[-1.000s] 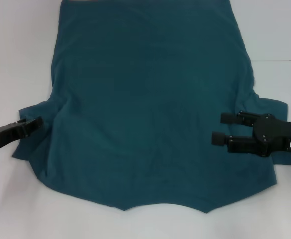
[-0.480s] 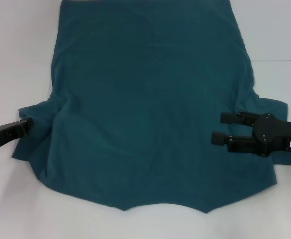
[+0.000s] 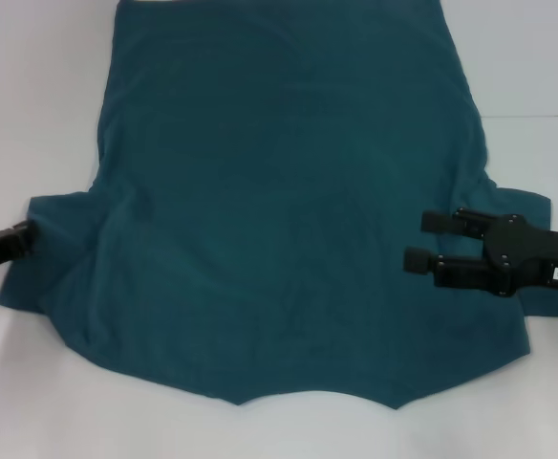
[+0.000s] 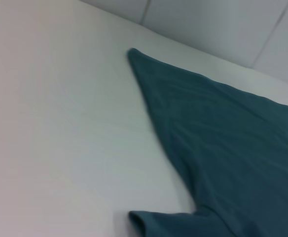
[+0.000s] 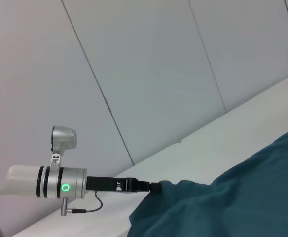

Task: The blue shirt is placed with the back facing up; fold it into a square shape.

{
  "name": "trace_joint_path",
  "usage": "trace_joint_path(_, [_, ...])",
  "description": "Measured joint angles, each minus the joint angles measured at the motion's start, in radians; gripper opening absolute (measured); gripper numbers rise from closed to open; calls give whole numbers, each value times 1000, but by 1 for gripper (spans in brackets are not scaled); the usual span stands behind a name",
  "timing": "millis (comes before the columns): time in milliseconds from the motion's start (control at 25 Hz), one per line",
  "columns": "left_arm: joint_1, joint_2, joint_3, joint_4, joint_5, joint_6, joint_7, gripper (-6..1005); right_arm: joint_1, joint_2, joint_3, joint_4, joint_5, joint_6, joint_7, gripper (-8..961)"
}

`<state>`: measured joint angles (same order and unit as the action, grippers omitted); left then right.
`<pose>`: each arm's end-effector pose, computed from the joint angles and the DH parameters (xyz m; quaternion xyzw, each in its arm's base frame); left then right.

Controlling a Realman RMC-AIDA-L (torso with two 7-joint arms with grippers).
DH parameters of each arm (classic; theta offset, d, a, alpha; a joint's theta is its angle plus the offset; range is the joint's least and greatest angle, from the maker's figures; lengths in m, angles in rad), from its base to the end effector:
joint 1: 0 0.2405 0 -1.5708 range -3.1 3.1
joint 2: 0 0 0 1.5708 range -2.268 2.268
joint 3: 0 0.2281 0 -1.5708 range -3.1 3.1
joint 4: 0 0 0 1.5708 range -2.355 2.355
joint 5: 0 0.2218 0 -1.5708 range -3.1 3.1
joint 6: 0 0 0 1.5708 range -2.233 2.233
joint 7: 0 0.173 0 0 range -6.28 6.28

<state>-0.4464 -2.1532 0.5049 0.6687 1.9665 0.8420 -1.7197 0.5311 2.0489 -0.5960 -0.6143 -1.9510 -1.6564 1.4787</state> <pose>-0.3590 0.3785 0.0287 -0.7051 -0.5159 -0.2162 0.4358 0.2326 0.3339 0.0102 -0.9065 0.2663 0.3083 0.1112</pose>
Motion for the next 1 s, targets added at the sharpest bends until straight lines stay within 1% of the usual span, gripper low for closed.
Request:
trace_joint_path(280, [-6,12,-2,11,1,-52,7,0,6,2,1,19,0,13,0,899])
trace_joint_path(680, [-34,20,6,11,14,-124,31,0,10,9,1,19,0,22,1,899])
trace_joint_path(1000, [-69,30,8,12,15,-136,47,-1,10,11,1,19,0,23,2,899])
